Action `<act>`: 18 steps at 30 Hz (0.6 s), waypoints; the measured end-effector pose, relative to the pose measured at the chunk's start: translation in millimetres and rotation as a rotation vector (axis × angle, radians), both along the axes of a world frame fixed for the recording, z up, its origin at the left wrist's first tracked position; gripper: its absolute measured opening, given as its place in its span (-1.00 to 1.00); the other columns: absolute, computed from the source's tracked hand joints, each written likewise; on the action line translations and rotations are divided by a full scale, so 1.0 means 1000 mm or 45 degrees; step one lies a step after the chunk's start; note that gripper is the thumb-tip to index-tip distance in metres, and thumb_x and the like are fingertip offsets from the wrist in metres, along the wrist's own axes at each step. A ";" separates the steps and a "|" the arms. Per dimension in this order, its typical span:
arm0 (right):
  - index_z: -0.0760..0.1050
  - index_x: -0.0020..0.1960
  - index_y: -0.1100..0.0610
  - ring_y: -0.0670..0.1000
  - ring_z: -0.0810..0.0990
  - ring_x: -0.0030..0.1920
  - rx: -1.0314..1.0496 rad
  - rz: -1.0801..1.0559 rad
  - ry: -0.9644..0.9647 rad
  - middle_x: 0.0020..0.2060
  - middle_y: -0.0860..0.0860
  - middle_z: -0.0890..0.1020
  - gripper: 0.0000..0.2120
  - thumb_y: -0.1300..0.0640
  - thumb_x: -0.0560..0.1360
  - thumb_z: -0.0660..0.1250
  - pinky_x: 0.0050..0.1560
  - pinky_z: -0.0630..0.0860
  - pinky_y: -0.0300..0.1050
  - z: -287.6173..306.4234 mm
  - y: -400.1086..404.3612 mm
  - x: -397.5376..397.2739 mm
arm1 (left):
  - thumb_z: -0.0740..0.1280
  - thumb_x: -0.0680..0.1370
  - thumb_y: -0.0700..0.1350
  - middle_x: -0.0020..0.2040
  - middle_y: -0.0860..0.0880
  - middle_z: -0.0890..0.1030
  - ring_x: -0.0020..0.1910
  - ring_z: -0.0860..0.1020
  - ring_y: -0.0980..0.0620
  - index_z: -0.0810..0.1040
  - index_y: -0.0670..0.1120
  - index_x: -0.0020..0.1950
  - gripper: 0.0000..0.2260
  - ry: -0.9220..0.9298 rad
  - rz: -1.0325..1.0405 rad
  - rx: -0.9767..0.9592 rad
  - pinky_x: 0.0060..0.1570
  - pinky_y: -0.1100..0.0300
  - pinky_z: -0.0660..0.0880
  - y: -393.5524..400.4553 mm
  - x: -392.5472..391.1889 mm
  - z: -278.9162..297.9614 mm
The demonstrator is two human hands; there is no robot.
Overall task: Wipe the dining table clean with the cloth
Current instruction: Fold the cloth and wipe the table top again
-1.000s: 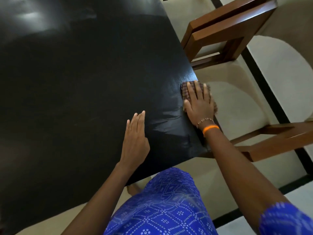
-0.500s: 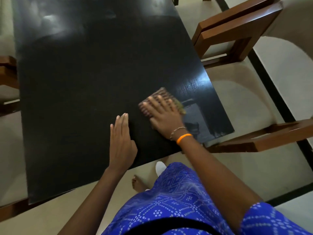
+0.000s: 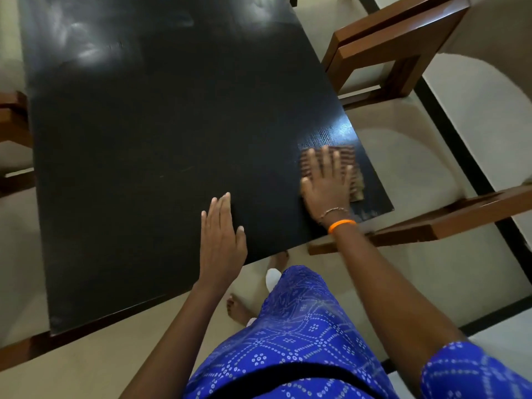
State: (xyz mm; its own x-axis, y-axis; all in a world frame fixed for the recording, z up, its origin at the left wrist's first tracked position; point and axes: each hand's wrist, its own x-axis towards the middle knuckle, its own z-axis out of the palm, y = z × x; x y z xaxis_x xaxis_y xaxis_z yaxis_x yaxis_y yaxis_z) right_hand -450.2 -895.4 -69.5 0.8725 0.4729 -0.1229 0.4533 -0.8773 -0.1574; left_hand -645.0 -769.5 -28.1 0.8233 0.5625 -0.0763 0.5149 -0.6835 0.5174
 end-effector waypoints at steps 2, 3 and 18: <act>-0.06 0.53 -0.03 0.16 -0.09 0.54 0.028 0.198 0.030 0.54 0.08 -0.02 -0.38 -0.04 0.53 0.09 0.46 -0.20 0.21 -0.001 0.029 -0.047 | 0.21 0.53 -0.22 0.49 -0.11 0.20 0.51 0.06 -0.03 0.07 -0.13 0.50 -0.44 -0.033 0.005 -0.001 0.46 0.06 -0.08 0.001 0.002 0.001; -0.05 0.53 -0.04 0.15 -0.09 0.54 0.041 0.312 0.060 0.54 0.06 -0.01 -0.38 -0.05 0.52 0.09 0.47 -0.19 0.21 -0.002 0.042 -0.067 | 0.20 0.53 -0.24 0.49 -0.12 0.21 0.51 0.07 -0.03 0.08 -0.14 0.49 -0.44 -0.055 -0.003 0.002 0.47 0.05 -0.07 0.003 0.003 0.002; 0.13 0.50 -0.06 0.16 0.12 0.50 0.034 -0.243 -0.051 0.52 0.03 0.15 -0.44 0.00 0.50 0.07 0.45 0.11 0.18 0.001 -0.116 0.011 | 0.23 0.52 -0.23 0.50 -0.09 0.21 0.51 0.08 -0.03 0.11 -0.14 0.49 -0.44 -0.027 -0.211 -0.035 0.47 0.08 -0.07 -0.024 -0.006 -0.005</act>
